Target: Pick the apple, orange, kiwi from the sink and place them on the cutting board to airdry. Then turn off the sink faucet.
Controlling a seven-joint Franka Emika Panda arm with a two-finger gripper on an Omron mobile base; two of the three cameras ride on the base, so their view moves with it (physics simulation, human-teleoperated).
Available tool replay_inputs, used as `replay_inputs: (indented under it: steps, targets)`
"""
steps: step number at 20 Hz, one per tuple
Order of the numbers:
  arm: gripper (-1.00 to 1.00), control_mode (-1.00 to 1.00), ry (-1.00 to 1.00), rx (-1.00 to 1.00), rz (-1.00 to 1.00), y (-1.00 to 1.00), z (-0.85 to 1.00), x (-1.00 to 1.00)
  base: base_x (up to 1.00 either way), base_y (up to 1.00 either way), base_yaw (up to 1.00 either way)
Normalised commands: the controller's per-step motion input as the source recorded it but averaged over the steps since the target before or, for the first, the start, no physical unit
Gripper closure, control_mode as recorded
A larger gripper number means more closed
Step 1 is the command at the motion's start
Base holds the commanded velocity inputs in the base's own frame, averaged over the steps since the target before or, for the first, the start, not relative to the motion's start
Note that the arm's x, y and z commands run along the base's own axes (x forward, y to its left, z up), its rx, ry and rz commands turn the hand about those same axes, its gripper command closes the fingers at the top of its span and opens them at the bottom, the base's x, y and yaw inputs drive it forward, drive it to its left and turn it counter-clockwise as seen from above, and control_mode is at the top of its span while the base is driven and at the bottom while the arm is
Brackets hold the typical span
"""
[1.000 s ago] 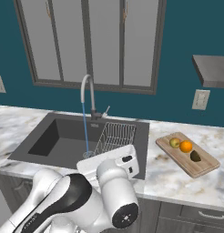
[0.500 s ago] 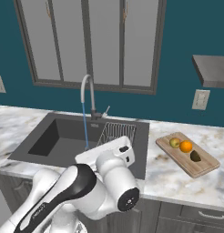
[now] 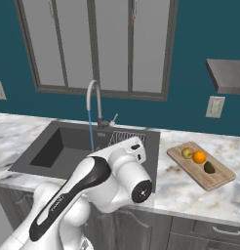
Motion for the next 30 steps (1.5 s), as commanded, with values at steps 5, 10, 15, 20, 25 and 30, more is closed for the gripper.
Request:
replay_inputs:
  steps: [5, 10, 15, 20, 25, 30]
  targets:
    - [-1.00, -1.00, 0.00, 0.00, 0.02, 0.00, -0.14, 0.35, 0.00, 0.00, 0.00]
    - [-1.00, -1.00, 0.00, 0.00, 0.04, 0.00, -0.07, 0.35, 0.00, 0.00, 0.00]
    - [-1.00, -1.00, 0.00, 0.00, 0.04, 0.02, -0.02, 0.34, 0.00, 0.00, 0.00]
    - [-1.00, -1.00, 0.00, 0.00, 0.03, 0.04, -0.09, 0.43, 0.00, 0.00, 0.00]
    - [-1.00, -1.00, 0.01, 0.00, 0.02, 0.08, -0.18, 0.47, 0.00, 0.00, 0.00]
    - [-1.00, -1.00, 0.01, 0.00, 0.02, 0.03, -0.20, 0.41, 0.00, 0.00, 0.00]
